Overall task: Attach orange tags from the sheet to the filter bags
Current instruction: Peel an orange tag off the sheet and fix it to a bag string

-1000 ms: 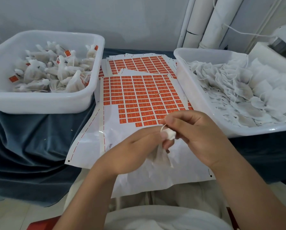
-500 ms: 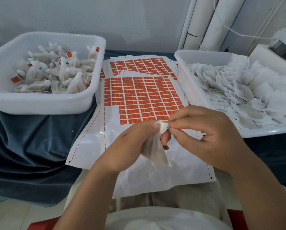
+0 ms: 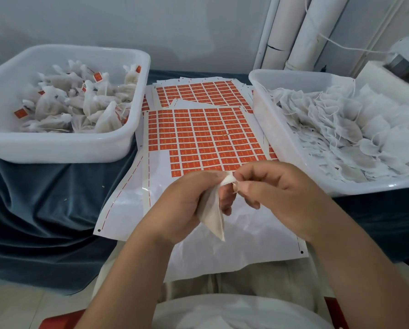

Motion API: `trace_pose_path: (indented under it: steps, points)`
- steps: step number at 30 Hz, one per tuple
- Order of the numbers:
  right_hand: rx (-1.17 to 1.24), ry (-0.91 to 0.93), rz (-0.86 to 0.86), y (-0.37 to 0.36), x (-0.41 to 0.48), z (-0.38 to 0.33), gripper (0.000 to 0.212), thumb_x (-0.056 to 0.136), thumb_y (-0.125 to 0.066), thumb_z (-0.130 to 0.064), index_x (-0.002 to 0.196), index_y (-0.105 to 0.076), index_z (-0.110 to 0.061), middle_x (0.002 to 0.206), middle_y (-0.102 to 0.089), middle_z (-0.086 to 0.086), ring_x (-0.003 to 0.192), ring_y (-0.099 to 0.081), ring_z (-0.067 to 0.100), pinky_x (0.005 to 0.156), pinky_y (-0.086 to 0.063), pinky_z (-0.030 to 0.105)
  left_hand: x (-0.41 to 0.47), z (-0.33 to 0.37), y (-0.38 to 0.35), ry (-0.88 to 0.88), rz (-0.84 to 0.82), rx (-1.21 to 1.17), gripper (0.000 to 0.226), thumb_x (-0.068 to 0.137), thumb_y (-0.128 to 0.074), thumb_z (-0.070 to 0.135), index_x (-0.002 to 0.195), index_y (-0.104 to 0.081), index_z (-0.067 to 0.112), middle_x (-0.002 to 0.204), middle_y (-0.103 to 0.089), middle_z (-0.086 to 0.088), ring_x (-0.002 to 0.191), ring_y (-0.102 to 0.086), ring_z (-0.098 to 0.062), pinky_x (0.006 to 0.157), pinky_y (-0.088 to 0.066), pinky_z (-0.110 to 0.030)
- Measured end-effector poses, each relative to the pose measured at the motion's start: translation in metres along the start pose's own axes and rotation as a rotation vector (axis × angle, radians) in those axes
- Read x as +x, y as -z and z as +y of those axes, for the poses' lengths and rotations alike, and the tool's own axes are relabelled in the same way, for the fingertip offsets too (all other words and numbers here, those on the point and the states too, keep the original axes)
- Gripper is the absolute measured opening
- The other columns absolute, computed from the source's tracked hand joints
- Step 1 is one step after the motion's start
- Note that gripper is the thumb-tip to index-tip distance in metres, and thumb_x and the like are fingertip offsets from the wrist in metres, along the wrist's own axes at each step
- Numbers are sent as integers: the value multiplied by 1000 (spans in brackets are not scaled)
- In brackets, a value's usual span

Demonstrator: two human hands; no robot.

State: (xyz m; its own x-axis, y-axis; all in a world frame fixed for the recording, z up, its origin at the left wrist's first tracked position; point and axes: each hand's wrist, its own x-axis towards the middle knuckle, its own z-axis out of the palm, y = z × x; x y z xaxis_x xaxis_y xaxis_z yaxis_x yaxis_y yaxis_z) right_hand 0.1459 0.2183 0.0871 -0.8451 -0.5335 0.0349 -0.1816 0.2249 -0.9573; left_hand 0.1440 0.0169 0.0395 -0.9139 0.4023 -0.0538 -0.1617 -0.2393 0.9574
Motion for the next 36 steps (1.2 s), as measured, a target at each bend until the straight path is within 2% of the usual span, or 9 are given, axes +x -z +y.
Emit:
trace_pose_path:
  steps: [3,6,10,13,17,20,25,31,36]
  points:
    - [84,-137,31,5,1,4,26,89,-65,-34,99,-80,-16,101,-73,21,76,-55,20,73,-46,35,1,-1,-8,25,-35,-83,24,96,-59,38,87,-75,22,76,-64,0,69,-62,-15,75,-52,-35]
    - [-24,-135,52,10,-2,3,32,86,-64,-46,97,-81,-22,90,-74,6,71,-55,10,70,-50,27,3,-5,-14,45,-1,-124,22,97,-56,33,90,-74,22,79,-65,-1,71,-63,-16,74,-53,-35]
    - [-151,-93,16,11,-3,-2,21,92,-63,-33,84,-81,-26,70,-66,-10,66,-57,4,67,-49,24,3,-5,-13,51,-6,-83,27,96,-54,35,85,-74,21,81,-65,-3,75,-62,-15,77,-55,-33]
    - [-168,-29,-35,9,-6,-12,33,100,-64,-12,85,-82,-35,80,-76,-18,78,-71,-2,72,-51,9,2,-4,-12,40,-19,-40,29,98,-53,35,82,-76,28,82,-67,0,76,-64,-16,79,-55,-34]
    - [-502,98,257,8,-6,-7,6,92,-77,-36,86,-76,-38,85,-73,-20,83,-68,5,68,-48,10,3,-3,-11,27,9,-109,24,99,-55,34,93,-77,29,85,-65,-2,75,-64,-16,78,-55,-35]
    - [-632,217,370,-1,-6,-8,3,91,-77,-33,89,-75,-35,82,-68,-22,84,-64,1,71,-45,8,4,-3,-11,24,24,-128,27,99,-54,35,88,-73,18,80,-61,-4,74,-60,-15,78,-53,-35]
    - [-897,352,389,-8,-5,-9,22,98,-64,-30,96,-82,-20,85,-76,-9,79,-67,11,75,-53,29,7,-3,-16,39,174,-93,30,91,-57,43,91,-71,17,87,-68,-5,80,-65,-18,80,-56,-34]
    - [-1041,429,435,-7,-3,-3,19,97,-67,-26,97,-83,-15,88,-78,-4,79,-70,16,75,-54,27,5,5,-17,45,207,85,38,89,-50,50,96,-68,16,92,-67,-5,90,-63,-25,106,-51,-61]
    - [-1038,392,469,-10,-1,3,25,100,-59,-31,93,-79,-17,83,-74,-5,76,-64,13,75,-40,16,2,8,-17,66,225,178,45,89,-49,53,96,-69,13,100,-70,-5,100,-65,-29,108,-47,-66]
